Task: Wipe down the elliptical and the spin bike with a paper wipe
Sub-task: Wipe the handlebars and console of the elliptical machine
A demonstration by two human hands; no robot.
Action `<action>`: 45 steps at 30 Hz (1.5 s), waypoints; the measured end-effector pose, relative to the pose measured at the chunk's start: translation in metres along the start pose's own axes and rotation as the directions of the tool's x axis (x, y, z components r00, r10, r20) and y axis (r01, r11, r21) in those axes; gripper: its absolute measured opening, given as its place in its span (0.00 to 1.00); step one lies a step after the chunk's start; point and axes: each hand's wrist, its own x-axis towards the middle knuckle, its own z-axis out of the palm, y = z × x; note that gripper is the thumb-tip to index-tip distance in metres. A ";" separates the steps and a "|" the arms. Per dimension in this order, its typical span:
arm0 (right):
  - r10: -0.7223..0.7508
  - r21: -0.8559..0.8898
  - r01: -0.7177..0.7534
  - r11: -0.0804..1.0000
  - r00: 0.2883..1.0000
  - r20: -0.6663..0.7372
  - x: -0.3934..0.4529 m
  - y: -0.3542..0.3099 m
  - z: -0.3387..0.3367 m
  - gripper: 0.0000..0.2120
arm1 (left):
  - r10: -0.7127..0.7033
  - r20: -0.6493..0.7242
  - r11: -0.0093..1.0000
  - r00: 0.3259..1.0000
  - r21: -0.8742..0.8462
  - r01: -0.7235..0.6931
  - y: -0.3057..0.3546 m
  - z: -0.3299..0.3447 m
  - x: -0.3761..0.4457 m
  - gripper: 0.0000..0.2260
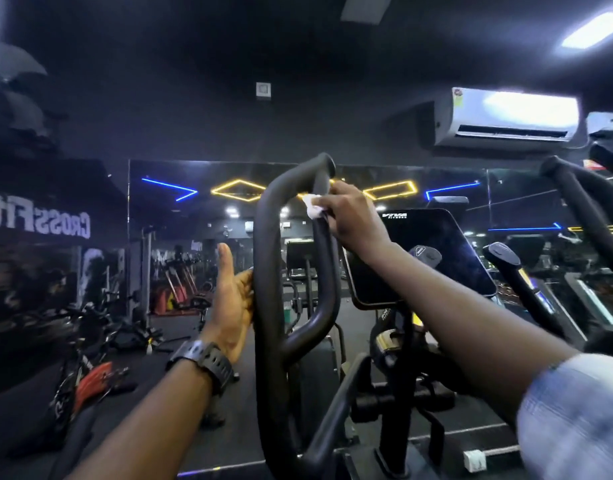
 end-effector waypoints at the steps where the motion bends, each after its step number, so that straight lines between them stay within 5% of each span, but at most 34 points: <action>1: -0.019 -0.024 0.019 1.000 1.000 0.008 -0.005 0.001 0.000 0.10 | -0.007 -0.001 1.000 1.000 -0.002 0.007 -0.001 -0.001 0.001 0.43; 4: -0.164 -0.044 0.167 0.985 0.984 0.072 -0.059 -0.012 -0.001 0.15 | -0.007 0.017 1.000 1.000 0.014 0.007 -0.002 -0.004 -0.001 0.44; 8: -0.375 -0.079 0.432 0.898 0.847 0.376 -0.072 -0.030 -0.012 0.09 | 0.024 0.039 0.999 0.999 0.031 -0.025 0.003 0.001 -0.005 0.45; 13: -0.073 -0.204 0.111 0.973 0.981 0.182 0.010 -0.011 -0.012 0.12 | -0.001 0.007 1.000 1.000 0.004 0.001 -0.006 -0.007 -0.006 0.43; 18: -0.227 -0.050 0.253 0.966 0.924 0.307 -0.091 -0.043 -0.013 0.16 | -0.008 0.020 0.998 1.000 -0.055 0.009 -0.004 -0.004 -0.017 0.41; 25: 0.111 0.208 -0.149 0.967 0.977 0.184 -0.159 -0.096 0.005 0.15 | -0.026 0.018 0.996 1.000 -0.087 0.027 0.004 -0.001 -0.037 0.38; 30: 0.031 0.249 -0.075 0.966 0.984 0.177 -0.140 -0.127 0.008 0.11 | -0.041 0.054 0.989 0.998 -0.141 0.048 0.001 -0.015 -0.045 0.37; 34: 0.050 0.105 -0.069 0.992 0.983 0.177 -0.085 -0.135 0.016 0.10 | -0.068 0.126 0.978 0.990 -0.186 0.091 0.000 -0.026 -0.044 0.42; 39: 0.039 0.066 -0.064 0.996 0.945 0.326 -0.133 -0.173 0.020 0.07 | -0.204 0.129 0.962 0.970 -0.160 0.223 -0.010 -0.052 -0.057 0.49; 45: 0.288 0.267 -0.345 0.900 0.929 0.231 -0.119 -0.230 0.031 0.05 | -0.153 0.024 0.969 0.988 -0.193 0.155 -0.005 -0.117 -0.081 0.47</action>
